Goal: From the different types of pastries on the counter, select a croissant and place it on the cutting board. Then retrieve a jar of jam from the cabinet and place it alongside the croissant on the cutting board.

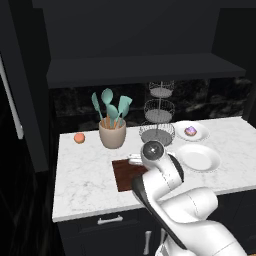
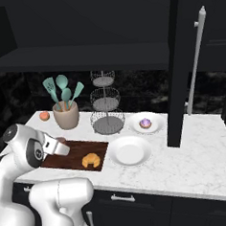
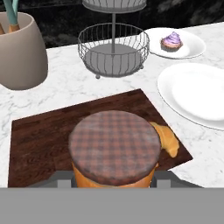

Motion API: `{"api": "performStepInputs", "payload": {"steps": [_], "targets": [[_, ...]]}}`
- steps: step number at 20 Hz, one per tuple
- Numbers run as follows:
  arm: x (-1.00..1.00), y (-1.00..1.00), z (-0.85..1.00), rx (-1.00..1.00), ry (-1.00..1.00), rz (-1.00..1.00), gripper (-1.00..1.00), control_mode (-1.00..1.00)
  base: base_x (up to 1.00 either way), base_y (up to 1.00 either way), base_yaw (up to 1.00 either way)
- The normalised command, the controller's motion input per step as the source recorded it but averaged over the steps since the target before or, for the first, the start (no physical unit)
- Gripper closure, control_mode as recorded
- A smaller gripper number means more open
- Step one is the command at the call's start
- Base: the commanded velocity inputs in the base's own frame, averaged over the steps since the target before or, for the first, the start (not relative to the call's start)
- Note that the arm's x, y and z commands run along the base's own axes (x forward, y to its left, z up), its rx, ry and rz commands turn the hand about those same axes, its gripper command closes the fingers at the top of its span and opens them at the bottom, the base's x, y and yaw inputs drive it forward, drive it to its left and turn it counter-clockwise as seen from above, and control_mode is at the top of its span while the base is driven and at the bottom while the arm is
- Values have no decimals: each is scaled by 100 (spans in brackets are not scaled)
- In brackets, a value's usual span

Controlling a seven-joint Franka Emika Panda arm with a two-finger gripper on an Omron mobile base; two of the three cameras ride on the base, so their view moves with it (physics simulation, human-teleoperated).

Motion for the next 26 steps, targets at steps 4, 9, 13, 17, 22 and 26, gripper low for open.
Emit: {"api": "performStepInputs", "payload": {"steps": [4, 9, 13, 17, 22, 26], "targets": [[19, -2, -27, 0, 0, 0, 100, -100, 0, 0, 0], [26, -7, -34, 0, -1, 0, 100, -100, 0, 0, 0], [19, -17, -46, 0, -14, 2, 100, -100, 0, 0, 0], [10, -20, -57, 0, -18, 3, 100, -100, 0, 0, 0], [11, -20, -42, 0, -11, 2, 100, -100, 0, 0, 0], [18, -21, -33, 0, -1, 0, 100, -100, 0, 0, 0]]}}
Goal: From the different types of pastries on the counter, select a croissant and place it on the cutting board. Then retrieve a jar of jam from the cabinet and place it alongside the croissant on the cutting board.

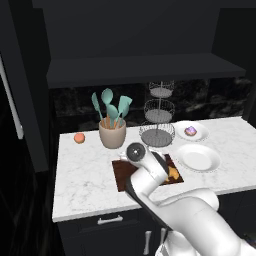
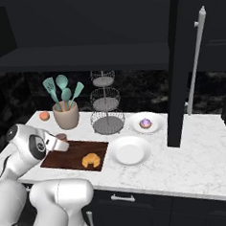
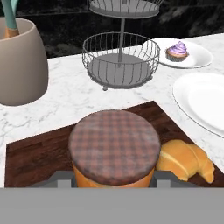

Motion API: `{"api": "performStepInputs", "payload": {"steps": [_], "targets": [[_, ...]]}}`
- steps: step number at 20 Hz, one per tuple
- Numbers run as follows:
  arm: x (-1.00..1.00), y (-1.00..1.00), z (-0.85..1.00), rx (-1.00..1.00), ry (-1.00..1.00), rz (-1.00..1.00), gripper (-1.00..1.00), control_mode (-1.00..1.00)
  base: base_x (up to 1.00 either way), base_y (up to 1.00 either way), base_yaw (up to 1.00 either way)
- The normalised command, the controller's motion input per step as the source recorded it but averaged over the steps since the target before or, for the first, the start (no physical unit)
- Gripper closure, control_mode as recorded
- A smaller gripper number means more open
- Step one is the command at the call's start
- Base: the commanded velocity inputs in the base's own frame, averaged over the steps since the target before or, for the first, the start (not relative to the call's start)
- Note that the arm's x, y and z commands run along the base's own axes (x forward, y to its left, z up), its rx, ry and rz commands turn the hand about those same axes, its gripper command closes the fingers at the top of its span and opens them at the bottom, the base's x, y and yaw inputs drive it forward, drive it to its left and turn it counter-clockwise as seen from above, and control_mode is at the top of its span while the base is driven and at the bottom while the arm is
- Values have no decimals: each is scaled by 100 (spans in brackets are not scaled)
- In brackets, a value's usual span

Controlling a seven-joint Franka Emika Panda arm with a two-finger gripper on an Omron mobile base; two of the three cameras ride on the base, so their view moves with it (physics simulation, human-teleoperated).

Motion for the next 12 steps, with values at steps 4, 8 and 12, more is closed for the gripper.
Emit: {"api": "performStepInputs", "payload": {"steps": [4, 8, 12], "targets": [[14, -34, -40, 3, 0, 0, 100, -100, 0, 0, 0], [11, -26, -38, 0, 0, 0, 100, -100, 0, 0, 0], [7, -22, -43, 0, -4, 1, 100, -100, 0, 0, 0]]}}
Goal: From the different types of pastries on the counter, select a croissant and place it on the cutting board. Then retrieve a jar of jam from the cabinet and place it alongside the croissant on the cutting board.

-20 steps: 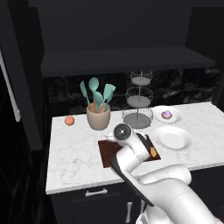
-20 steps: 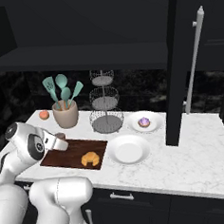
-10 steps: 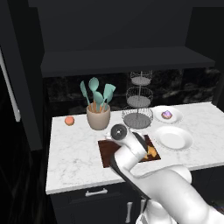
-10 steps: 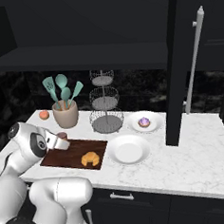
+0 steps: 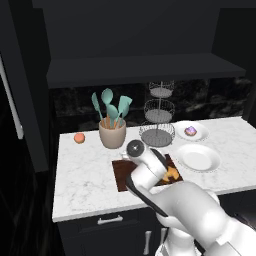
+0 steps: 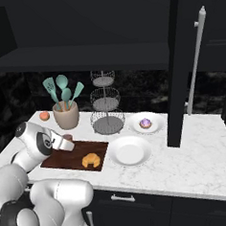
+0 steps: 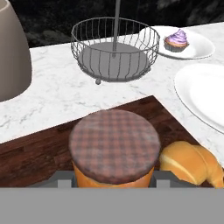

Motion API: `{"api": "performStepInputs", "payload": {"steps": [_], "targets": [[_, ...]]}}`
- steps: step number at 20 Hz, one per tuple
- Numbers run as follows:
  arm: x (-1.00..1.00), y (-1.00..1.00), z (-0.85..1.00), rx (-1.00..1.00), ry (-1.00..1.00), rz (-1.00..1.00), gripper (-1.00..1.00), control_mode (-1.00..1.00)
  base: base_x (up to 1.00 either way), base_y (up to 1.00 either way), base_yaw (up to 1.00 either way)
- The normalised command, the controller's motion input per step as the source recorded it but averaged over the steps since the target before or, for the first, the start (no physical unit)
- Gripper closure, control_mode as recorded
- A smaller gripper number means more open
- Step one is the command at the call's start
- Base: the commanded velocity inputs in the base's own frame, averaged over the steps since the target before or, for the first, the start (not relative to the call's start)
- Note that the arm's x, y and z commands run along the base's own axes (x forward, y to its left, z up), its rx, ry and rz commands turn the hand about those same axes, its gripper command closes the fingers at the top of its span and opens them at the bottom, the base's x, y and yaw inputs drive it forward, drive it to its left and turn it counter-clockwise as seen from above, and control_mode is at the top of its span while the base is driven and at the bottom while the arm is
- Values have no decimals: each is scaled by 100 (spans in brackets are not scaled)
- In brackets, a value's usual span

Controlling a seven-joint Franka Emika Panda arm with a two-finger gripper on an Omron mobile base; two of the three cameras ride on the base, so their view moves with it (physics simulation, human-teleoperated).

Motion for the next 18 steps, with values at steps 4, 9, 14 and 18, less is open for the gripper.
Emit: {"api": "performStepInputs", "payload": {"steps": [4, 9, 14, 18], "targets": [[9, -20, -42, 0, -7, 2, 100, -100, 0, 0, 0], [16, -23, -42, 0, -5, 1, 100, -100, 0, 0, 0], [1, -31, -39, 0, -5, 0, 100, -100, 0, 0, 0], [-10, -25, -35, 0, -5, 0, 100, -100, 0, 0, 0]]}}
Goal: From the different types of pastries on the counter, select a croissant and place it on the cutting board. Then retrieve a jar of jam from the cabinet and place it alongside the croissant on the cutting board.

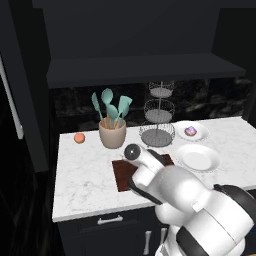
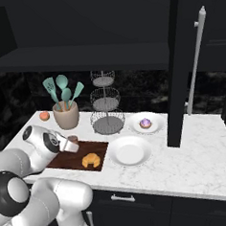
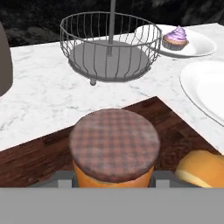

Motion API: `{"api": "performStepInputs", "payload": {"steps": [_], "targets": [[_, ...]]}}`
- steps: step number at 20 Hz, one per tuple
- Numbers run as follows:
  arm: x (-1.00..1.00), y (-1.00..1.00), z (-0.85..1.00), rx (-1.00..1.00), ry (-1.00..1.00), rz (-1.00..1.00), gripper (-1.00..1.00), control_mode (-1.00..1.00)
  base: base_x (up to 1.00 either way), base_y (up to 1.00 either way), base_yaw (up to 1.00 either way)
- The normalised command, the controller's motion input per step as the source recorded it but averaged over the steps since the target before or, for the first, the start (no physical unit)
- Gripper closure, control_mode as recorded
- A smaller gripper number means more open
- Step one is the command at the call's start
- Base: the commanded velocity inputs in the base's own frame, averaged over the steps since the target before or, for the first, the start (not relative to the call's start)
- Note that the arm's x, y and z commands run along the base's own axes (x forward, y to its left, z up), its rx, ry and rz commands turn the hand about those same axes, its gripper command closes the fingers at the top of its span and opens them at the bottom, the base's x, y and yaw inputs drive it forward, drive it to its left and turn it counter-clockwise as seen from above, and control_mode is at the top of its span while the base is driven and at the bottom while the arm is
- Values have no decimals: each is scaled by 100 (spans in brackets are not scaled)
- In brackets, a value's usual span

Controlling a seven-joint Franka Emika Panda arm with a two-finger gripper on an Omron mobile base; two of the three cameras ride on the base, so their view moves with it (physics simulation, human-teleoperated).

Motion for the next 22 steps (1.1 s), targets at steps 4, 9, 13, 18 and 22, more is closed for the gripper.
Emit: {"api": "performStepInputs", "payload": {"steps": [4, 9, 13, 18, 22], "targets": [[-5, -23, -38, 1, -3, 0, 100, -100, 0, 0, 0], [-11, -27, -45, 2, 0, 0, 100, -100, 0, 0, 0], [-8, -27, -52, 0, -4, 0, 100, -100, 0, 0, 0], [0, -19, -53, 0, -12, 0, 100, -100, 0, 0, 0], [-5, -20, -54, 0, -11, 0, 100, -100, 0, 0, 0]]}}
